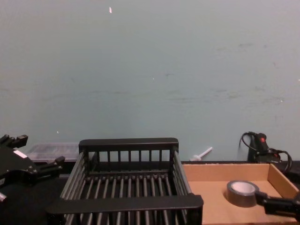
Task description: Pick up the white tape and place it into the black box , Pick up the silver tape and place it into the brown box.
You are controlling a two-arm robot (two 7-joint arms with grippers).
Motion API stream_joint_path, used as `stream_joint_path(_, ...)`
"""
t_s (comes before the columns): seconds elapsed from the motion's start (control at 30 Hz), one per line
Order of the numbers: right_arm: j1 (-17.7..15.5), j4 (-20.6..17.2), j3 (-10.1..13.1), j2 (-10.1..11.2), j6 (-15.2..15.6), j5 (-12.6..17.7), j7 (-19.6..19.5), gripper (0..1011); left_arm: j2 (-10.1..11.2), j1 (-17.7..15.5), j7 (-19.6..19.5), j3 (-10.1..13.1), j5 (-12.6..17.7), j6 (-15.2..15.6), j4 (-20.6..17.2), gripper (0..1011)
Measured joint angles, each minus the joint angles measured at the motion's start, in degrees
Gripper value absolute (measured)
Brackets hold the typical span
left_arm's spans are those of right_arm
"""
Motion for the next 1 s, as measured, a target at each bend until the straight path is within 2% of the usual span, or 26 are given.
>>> stream_joint_path(0.23, -4.31, -3.45, 0.4, 2.53, -1.83, 0.66, 1.53, 1002, 0.0, 0.0, 0.0, 0.0, 0.0, 0.0, 0.0, 1001)
stream_joint_path(0.4, -5.67, -4.49, -0.86, 3.72, -2.61, 0.79, 2.94, 1002, 0.0, 0.0, 0.0, 0.0, 0.0, 0.0, 0.0, 1001)
stream_joint_path(0.63, -5.45, -4.87, -3.51, 4.14, -3.0, 0.73, 4.66, 1002, 0.0, 0.0, 0.0, 0.0, 0.0, 0.0, 0.0, 1001)
stream_joint_path(1.0, -2.27, -3.63, -9.48, 4.37, -3.14, 0.83, 8.5, 1002, 0.0, 0.0, 0.0, 0.0, 0.0, 0.0, 0.0, 1001)
